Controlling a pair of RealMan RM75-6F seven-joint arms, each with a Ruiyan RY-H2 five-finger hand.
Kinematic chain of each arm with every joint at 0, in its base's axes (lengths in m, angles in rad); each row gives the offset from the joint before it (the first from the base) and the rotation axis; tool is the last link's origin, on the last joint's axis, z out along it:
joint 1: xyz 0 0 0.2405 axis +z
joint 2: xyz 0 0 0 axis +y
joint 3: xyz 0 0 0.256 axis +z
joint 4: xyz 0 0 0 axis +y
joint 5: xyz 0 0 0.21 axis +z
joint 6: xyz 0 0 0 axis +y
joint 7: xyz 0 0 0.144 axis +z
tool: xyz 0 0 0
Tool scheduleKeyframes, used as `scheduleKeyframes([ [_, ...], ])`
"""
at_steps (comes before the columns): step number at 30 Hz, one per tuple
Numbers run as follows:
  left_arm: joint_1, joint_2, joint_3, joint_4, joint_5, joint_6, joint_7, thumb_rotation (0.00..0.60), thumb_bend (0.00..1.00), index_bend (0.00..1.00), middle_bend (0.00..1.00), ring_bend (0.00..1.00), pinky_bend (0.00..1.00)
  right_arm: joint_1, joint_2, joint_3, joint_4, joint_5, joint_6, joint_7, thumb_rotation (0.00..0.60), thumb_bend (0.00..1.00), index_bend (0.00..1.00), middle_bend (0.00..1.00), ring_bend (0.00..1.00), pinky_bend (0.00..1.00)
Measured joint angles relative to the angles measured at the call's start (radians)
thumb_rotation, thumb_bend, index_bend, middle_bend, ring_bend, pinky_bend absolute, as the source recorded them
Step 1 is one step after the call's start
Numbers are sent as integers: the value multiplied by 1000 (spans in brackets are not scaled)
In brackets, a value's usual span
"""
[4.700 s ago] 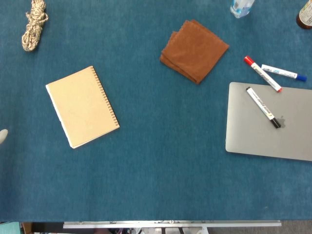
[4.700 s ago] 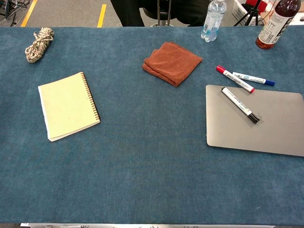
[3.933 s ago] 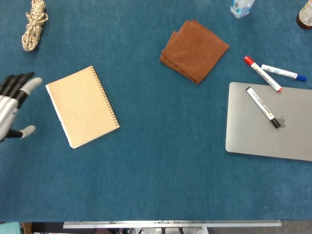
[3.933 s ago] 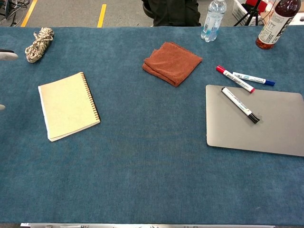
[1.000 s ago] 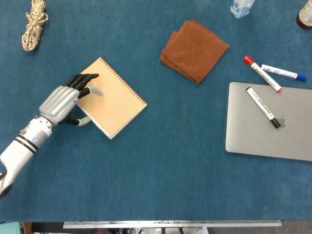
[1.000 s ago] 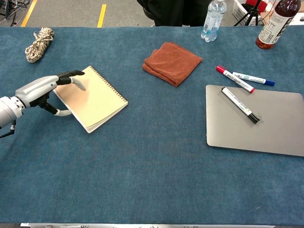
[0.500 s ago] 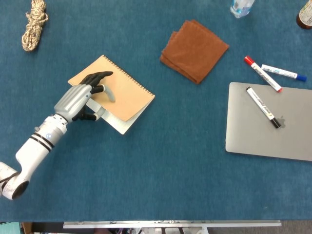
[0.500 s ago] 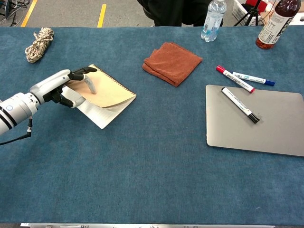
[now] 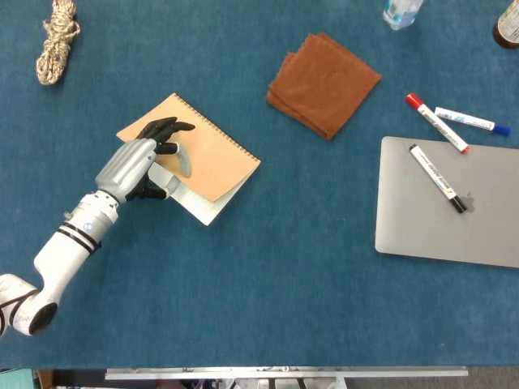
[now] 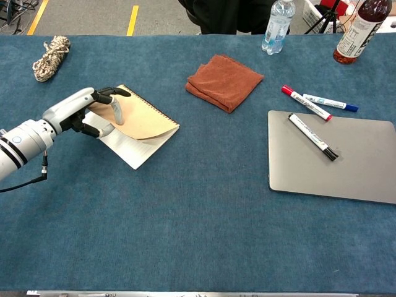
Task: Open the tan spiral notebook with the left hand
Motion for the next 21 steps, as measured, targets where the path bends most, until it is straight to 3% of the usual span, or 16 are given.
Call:
scheduleKeyframes([
  [6, 8, 40, 11, -10, 12, 7, -11, 600, 441, 701, 177, 0, 0, 3, -2, 1, 0, -3, -2, -1, 600, 130, 291, 315, 185, 277],
  [21, 54, 250, 101, 52, 106, 70, -111, 600, 441, 695, 172, 0, 0, 14, -10, 0, -24, -24, -10, -30, 600, 130, 291, 315, 185, 277],
])
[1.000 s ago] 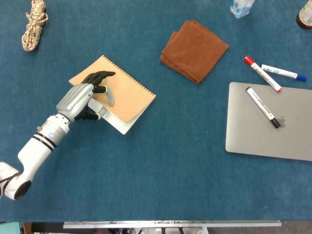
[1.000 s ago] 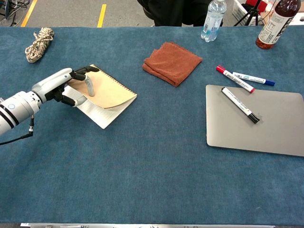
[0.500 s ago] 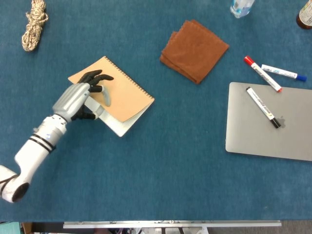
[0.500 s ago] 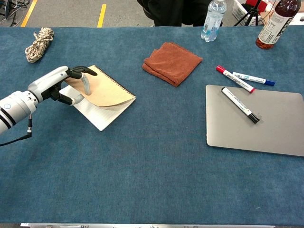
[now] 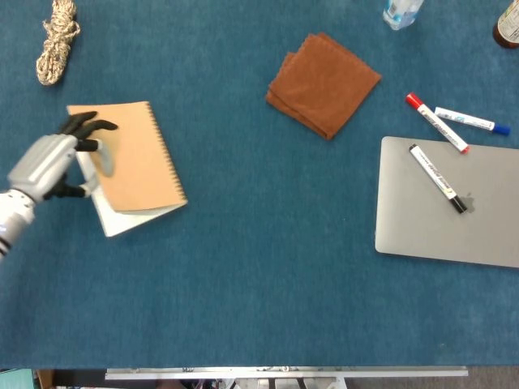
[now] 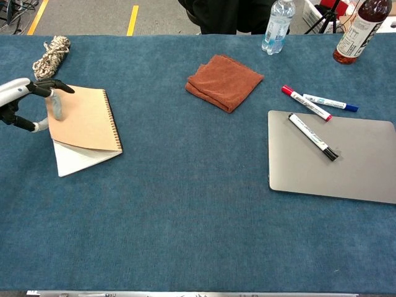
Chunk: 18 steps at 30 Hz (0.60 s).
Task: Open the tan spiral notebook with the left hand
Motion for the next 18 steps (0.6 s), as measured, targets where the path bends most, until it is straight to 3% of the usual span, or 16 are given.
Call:
scheduleKeyframes([
  [6, -21, 53, 12, 7, 60, 30, 54, 600, 441, 694, 171, 0, 0, -7, -5, -3, 0, 0, 8, -4, 600, 130, 291, 315, 185, 277],
  [18, -113, 93, -1, -163, 160, 43, 244, 600, 441, 685, 166, 0, 0, -20, -7, -7, 13, 6, 22, 11, 600, 130, 291, 315, 185, 274],
])
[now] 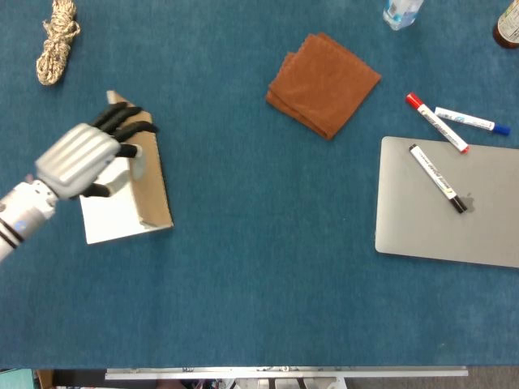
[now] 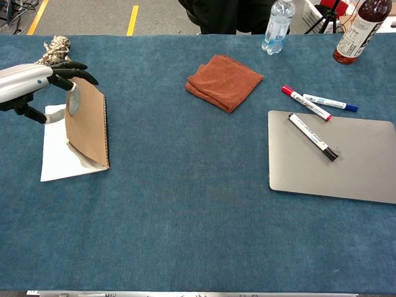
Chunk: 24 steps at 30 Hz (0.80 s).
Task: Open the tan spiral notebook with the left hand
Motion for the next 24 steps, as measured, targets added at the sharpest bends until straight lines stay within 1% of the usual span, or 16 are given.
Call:
scheduleKeyframes([
  [4, -39, 8, -14, -79, 6, -33, 40, 600, 441, 683, 163, 0, 0, -5, -4, -2, 9, 3, 3, 9, 600, 130, 291, 314, 185, 274],
  [9, -72, -1, -28, -148, -10, -92, 105, 600, 441, 679, 161, 0, 0, -11, -7, -4, 22, 3, 12, 23, 600, 130, 291, 315, 185, 274],
  [16, -94, -39, -48, -244, -84, -177, 211, 600, 441, 641, 153, 0, 0, -20, -5, -5, 35, 5, 21, 40, 600, 130, 291, 315, 185, 274],
  [21, -96, -66, -61, -279, -129, -201, 274, 600, 441, 570, 149, 0, 0, -25, -4, -5, 44, 10, 25, 52, 600, 130, 291, 315, 185, 274],
  [24, -96, -83, -71, -302, -166, -216, 293, 600, 441, 558, 149, 0, 0, -26, -6, -5, 49, 11, 25, 58, 600, 130, 291, 315, 185, 274],
])
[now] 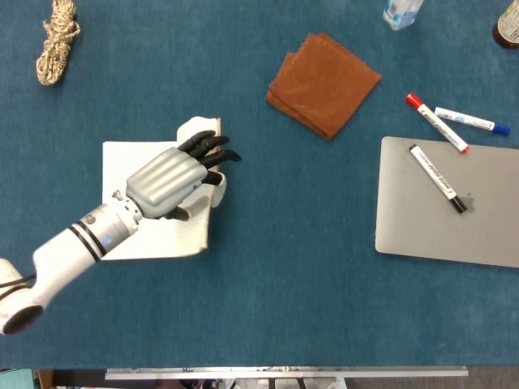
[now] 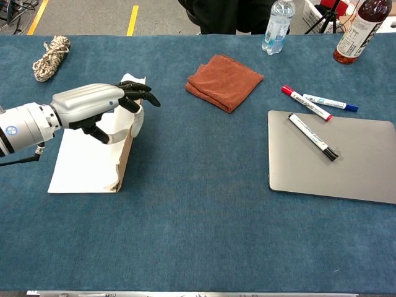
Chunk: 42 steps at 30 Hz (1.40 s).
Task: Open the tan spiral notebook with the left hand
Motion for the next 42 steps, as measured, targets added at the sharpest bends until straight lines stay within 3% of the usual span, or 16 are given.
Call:
scheduleKeyframes([
  [12, -18, -64, -18, -60, -133, -112, 67, 600, 441, 471, 132, 0, 0, -7, -9, 0, 22, 10, 2, 22, 600, 130, 291, 315, 185, 274],
  [15, -17, -80, -18, -66, -165, -133, 63, 600, 441, 349, 91, 0, 0, -9, -10, 0, 26, 12, 2, 26, 600, 130, 291, 315, 185, 274],
  [20, -20, -95, -20, -82, -208, -176, 35, 600, 441, 42, 0, 0, 0, -9, -10, 1, 29, 13, 1, 29, 600, 129, 291, 314, 185, 274],
  [22, -19, -96, -22, -89, -212, -178, 23, 600, 441, 3, 0, 0, 0, -10, -10, 2, 30, 13, 1, 30, 600, 130, 291, 315, 185, 274],
  [34, 27, 10, -24, -155, -206, -129, -84, 600, 441, 0, 0, 0, 0, 0, -10, 7, 37, 14, -12, 40, 600, 130, 291, 315, 185, 274],
  [42, 84, 35, -5, -131, -226, -84, -110, 600, 441, 0, 0, 0, 0, 8, -8, 10, 35, 13, -20, 41, 600, 130, 291, 315, 185, 274],
])
